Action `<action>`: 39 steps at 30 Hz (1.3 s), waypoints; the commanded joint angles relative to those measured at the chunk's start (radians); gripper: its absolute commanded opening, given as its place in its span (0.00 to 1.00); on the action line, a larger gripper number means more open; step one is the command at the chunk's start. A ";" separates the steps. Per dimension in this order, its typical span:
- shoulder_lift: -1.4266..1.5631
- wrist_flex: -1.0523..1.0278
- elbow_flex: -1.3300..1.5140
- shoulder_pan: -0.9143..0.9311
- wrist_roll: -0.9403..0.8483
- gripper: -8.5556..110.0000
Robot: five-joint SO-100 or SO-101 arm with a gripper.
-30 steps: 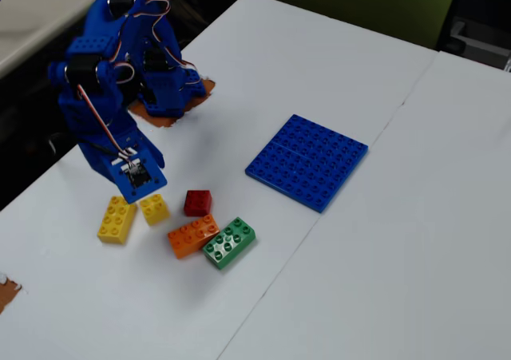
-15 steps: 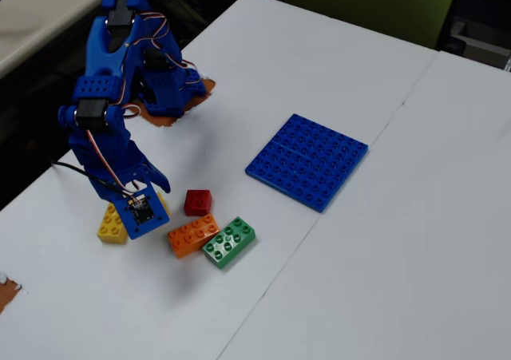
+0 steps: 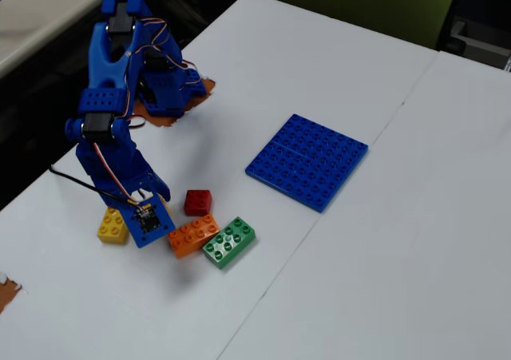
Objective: Pick up the 2x2 yellow block and go up the 8x8 blue block.
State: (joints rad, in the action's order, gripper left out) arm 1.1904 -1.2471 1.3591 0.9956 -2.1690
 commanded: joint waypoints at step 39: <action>0.822 -0.456 -0.052 -0.581 0.525 0.13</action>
State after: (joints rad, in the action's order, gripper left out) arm 1.9589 -1.7380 1.3744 0.5216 -1.7932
